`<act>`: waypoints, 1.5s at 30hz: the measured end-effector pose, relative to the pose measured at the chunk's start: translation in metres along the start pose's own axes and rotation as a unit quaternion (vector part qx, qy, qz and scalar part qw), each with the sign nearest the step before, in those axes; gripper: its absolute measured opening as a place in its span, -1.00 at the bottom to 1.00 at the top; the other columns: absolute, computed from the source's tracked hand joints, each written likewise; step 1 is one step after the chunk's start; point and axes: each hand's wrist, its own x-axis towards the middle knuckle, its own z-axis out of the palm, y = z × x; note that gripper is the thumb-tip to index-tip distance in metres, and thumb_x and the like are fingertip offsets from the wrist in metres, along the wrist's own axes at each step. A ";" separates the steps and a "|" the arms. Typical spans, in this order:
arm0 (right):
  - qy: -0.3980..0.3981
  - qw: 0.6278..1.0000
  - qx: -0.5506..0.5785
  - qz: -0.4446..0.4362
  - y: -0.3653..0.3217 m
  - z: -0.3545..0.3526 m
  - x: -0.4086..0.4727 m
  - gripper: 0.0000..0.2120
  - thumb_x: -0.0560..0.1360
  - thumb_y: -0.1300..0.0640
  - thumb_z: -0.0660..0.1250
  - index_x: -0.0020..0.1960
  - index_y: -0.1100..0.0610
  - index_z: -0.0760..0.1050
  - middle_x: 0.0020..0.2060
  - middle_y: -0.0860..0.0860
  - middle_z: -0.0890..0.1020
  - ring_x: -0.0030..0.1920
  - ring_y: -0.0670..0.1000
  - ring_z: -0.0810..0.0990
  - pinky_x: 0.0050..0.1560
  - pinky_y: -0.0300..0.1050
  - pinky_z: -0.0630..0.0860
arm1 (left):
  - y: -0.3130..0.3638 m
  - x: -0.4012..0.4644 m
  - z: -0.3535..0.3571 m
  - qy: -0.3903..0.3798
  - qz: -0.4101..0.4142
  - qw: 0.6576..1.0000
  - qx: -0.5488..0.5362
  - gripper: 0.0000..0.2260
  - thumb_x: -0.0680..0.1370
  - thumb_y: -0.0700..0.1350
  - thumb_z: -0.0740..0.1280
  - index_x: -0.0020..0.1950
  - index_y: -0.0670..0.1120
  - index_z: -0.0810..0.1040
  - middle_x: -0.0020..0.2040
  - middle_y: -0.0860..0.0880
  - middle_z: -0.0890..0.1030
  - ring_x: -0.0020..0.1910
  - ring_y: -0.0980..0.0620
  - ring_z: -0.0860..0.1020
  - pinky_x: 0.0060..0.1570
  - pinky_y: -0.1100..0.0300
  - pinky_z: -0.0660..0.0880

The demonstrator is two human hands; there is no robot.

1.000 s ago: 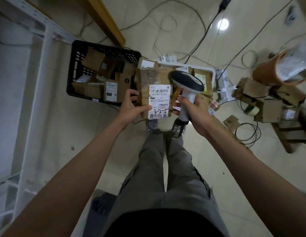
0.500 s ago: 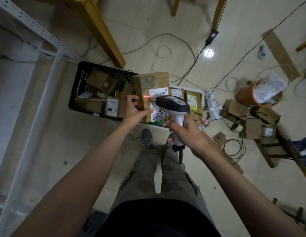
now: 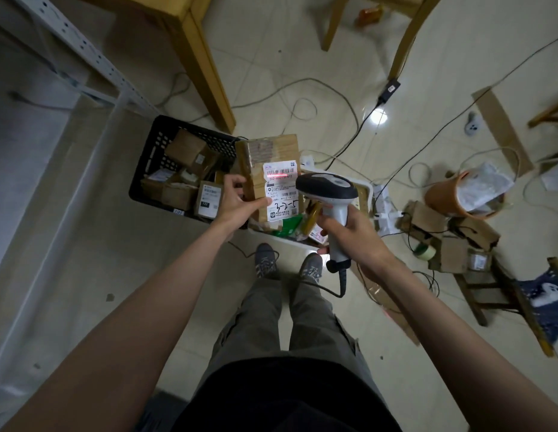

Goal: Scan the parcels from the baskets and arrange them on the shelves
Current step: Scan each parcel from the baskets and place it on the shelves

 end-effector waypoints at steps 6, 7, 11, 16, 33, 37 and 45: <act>-0.011 0.999 0.025 -0.036 -0.040 0.001 0.020 -0.86 0.63 0.18 0.30 0.17 0.05 0.49 0.05 0.12 0.64 -0.06 0.05 0.68 -0.15 -0.02 0.69 | 0.012 -0.021 -0.040 0.058 0.008 0.996 -0.071 -0.35 0.33 -0.03 0.65 0.23 0.09 0.30 0.11 -0.03 0.63 0.05 0.05 0.64 -0.07 0.03 0.62; -0.017 0.998 0.027 -0.050 -0.049 0.003 0.025 -0.84 0.63 0.18 0.30 0.20 0.04 0.49 0.06 0.10 0.63 -0.01 0.05 0.66 -0.15 -0.02 0.69 | 0.013 -0.027 -0.049 0.076 0.009 0.994 -0.081 -0.35 0.33 -0.03 0.64 0.23 0.08 0.30 0.12 -0.04 0.63 0.07 0.04 0.63 -0.05 0.00 0.63; -0.098 0.991 -0.013 -0.091 -0.081 0.025 0.042 -0.79 0.61 0.13 0.32 0.24 0.11 0.50 -0.02 0.04 0.63 -0.09 0.04 0.65 -0.02 0.17 0.69 | 0.015 -0.064 -0.077 0.151 0.013 0.978 -0.144 -0.37 0.37 -0.13 0.62 0.27 0.00 0.30 0.13 -0.01 0.61 0.13 -0.01 0.63 0.06 -0.15 0.63; -0.243 0.952 -0.090 -0.162 -0.110 0.089 0.034 -0.85 0.54 0.05 0.38 0.09 0.05 0.56 -0.16 -0.04 0.66 -0.08 0.07 0.65 0.04 0.28 0.65 | 0.010 -0.139 -0.104 0.233 0.017 0.942 -0.240 -0.42 0.41 -0.11 0.61 0.26 -0.01 0.32 0.15 -0.07 0.60 -0.02 0.01 0.70 -0.24 0.09 0.66; -0.521 0.795 -0.176 -0.256 -0.158 0.390 -0.164 -0.79 0.66 0.14 0.27 0.28 0.12 0.51 0.12 0.07 0.70 0.13 0.13 0.69 0.11 0.25 0.65 | -0.088 -0.423 -0.275 0.530 0.015 0.795 -0.294 -0.47 0.42 0.12 0.56 0.26 0.17 0.35 0.17 0.05 0.60 0.04 0.03 0.67 -0.11 0.16 0.63; -0.544 0.771 -0.194 -0.268 -0.145 0.465 -0.201 -0.79 0.66 0.14 0.29 0.28 0.09 0.52 0.11 0.04 0.71 0.13 0.11 0.69 0.13 0.28 0.64 | -0.132 -0.465 -0.326 0.552 0.015 0.781 -0.291 -0.45 0.43 0.10 0.57 0.27 0.18 0.33 0.16 0.09 0.59 -0.02 0.10 0.67 -0.16 0.23 0.61; -0.536 0.780 -0.193 -0.258 -0.128 0.597 -0.242 -0.85 0.66 0.15 0.27 0.21 0.10 0.52 0.10 0.10 0.70 0.13 0.18 0.68 0.11 0.33 0.63 | -0.212 -0.502 -0.430 0.561 0.023 0.776 -0.288 -0.39 0.41 0.09 0.58 0.32 0.14 0.33 0.15 0.03 0.57 -0.20 0.28 0.66 -0.37 0.44 0.50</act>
